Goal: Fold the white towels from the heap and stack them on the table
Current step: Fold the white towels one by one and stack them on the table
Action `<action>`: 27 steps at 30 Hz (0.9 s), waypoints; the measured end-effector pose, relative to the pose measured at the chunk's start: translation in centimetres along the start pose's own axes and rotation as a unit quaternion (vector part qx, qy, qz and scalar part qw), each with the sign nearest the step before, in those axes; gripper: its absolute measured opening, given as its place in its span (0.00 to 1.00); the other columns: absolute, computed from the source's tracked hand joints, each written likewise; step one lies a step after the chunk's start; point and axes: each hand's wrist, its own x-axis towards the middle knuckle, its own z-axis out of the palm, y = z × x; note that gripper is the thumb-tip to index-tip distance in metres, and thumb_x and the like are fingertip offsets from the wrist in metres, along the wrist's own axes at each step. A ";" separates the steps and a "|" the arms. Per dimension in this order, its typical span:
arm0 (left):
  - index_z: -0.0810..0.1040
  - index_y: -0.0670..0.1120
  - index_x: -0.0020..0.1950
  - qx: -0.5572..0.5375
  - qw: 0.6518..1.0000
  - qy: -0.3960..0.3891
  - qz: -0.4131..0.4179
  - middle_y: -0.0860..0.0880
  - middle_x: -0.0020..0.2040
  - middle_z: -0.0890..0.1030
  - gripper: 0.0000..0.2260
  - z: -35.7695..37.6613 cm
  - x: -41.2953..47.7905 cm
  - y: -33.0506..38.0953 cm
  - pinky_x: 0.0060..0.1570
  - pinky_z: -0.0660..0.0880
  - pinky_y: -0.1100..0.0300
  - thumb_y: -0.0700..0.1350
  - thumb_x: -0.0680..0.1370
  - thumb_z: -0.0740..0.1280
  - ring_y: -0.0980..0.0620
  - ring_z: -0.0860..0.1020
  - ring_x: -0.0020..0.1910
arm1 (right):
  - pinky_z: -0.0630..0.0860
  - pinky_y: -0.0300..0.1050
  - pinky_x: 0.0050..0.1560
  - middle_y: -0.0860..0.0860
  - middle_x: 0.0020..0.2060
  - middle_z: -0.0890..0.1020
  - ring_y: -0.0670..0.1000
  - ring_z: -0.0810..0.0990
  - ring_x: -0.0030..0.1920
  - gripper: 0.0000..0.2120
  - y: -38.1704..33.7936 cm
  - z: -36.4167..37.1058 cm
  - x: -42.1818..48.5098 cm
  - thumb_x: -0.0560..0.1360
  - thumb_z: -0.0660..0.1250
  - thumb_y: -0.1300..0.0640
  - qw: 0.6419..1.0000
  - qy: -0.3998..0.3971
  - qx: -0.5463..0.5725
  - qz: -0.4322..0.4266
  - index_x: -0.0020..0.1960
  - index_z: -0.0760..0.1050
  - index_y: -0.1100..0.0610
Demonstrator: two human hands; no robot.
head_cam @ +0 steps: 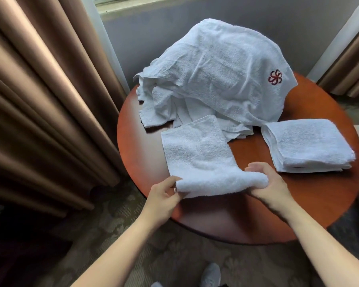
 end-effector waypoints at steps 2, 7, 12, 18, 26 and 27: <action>0.82 0.52 0.47 -0.034 0.999 0.000 -0.015 0.49 0.43 0.83 0.07 0.3 0.2 0.0 0.46 0.72 0.59 0.52 0.72 0.71 0.57 0.77 0.44 | 0.71 0.24 0.39 0.45 0.47 0.83 0.32 0.78 0.38 0.23 0.6 0.4 0.1 0.57 0.80 0.60 0.999 -0.032 0.009 0.037 0.49 0.79 0.50; 0.78 0.55 0.53 -0.036 0.996 0.019 -0.077 0.62 0.54 0.79 0.12 1.6 -0.4 -1.7 0.55 0.67 0.73 0.47 0.73 0.75 0.72 0.74 0.54 | 0.71 0.32 0.48 0.44 0.49 0.82 0.45 0.78 0.52 0.21 1.9 1.0 0.1 0.62 0.77 0.55 0.998 0.009 0.025 0.057 0.54 0.81 0.52; 0.78 0.54 0.57 0.007 0.994 0.069 -0.085 0.60 0.56 0.81 0.18 2.5 -1.0 -2.9 0.55 0.72 0.66 0.54 0.68 0.75 0.63 0.77 0.58 | 0.71 0.29 0.37 0.39 0.35 0.83 0.38 0.78 0.37 0.12 1.2 2.4 -0.7 0.67 0.77 0.64 0.999 0.024 0.039 0.011 0.44 0.78 0.52; 0.79 0.50 0.53 -0.133 0.988 0.076 -0.033 0.60 0.48 0.84 0.20 1.3 0.2 0.2 0.48 0.74 0.67 0.55 0.64 0.71 0.62 0.80 0.49 | 0.75 0.28 0.43 0.39 0.38 0.85 0.37 0.81 0.39 0.16 -1.2 0.5 0.3 0.61 0.78 0.51 0.982 0.039 0.182 -0.032 0.47 0.80 0.51; 0.79 0.42 0.59 -0.352 0.913 0.138 -0.156 0.45 0.53 0.84 0.13 1.8 1.3 -0.8 0.47 0.79 0.61 0.41 0.74 0.69 0.49 0.82 0.51 | 0.74 0.29 0.45 0.42 0.43 0.86 0.39 0.83 0.46 0.20 0.0 1.0 1.9 0.61 0.79 0.66 0.973 -0.212 0.075 0.042 0.50 0.80 0.54; 0.78 0.42 0.60 -0.349 0.913 0.137 -0.162 0.44 0.54 0.84 0.17 1.6 1.3 -1.2 0.47 0.79 0.60 0.44 0.72 0.71 0.48 0.82 0.52 | 0.74 0.29 0.45 0.42 0.43 0.86 0.39 0.82 0.46 0.19 0.5 1.1 2.2 0.60 0.79 0.63 0.978 -0.196 0.067 0.035 0.49 0.80 0.54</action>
